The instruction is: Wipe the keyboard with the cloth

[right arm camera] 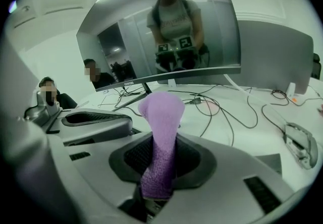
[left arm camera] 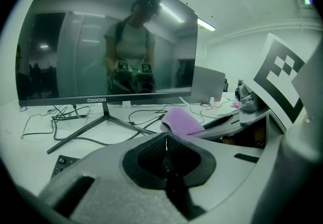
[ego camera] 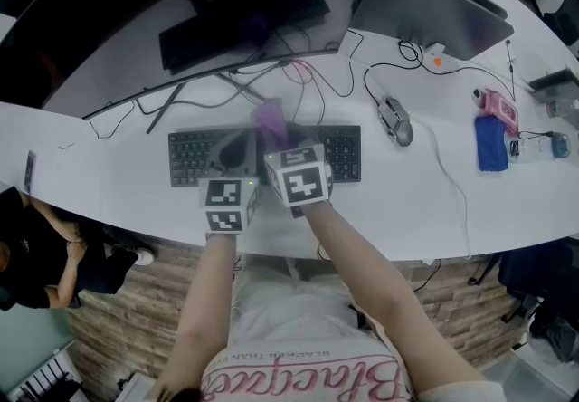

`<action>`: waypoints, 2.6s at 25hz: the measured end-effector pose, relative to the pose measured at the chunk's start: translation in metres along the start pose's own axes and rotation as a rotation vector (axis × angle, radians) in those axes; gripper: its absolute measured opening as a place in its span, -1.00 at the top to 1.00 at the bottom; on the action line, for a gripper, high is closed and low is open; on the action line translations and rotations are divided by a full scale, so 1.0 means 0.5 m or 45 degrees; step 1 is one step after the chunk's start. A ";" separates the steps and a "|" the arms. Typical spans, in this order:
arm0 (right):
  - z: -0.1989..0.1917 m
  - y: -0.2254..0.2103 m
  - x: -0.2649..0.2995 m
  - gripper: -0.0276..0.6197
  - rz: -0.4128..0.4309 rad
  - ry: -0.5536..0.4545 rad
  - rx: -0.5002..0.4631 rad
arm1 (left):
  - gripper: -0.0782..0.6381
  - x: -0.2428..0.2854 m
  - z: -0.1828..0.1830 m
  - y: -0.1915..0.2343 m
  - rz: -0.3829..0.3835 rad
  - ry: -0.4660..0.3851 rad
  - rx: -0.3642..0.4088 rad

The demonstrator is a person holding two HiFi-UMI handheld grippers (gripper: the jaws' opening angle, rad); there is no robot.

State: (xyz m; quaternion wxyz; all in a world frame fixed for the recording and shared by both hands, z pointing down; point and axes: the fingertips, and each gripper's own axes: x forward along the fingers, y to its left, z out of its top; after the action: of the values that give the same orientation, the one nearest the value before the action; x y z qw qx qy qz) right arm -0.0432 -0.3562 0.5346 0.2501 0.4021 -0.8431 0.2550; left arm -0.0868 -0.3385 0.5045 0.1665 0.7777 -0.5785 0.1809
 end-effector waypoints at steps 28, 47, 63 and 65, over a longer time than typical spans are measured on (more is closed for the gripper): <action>-0.042 -0.247 -0.138 0.64 -0.121 -0.020 0.030 | 0.76 0.088 0.026 -0.223 -0.071 0.015 0.048; -0.064 -0.359 -0.216 0.64 -0.336 0.006 -0.178 | 0.76 0.070 0.035 -0.272 -0.136 0.008 0.083; -0.048 -0.269 -0.353 0.64 -0.344 -0.153 -0.084 | 0.76 -0.052 0.068 -0.209 -0.160 -0.113 0.053; -0.046 -0.237 -0.353 0.64 -0.324 -0.162 -0.063 | 0.76 -0.074 0.077 -0.190 -0.157 -0.137 0.051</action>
State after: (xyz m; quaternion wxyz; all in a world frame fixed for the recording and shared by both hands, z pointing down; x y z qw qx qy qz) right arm 0.1545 -0.3093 0.4685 0.2364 0.5147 -0.8055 0.1743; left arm -0.0022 -0.2994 0.4485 0.1303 0.8237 -0.5338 0.1399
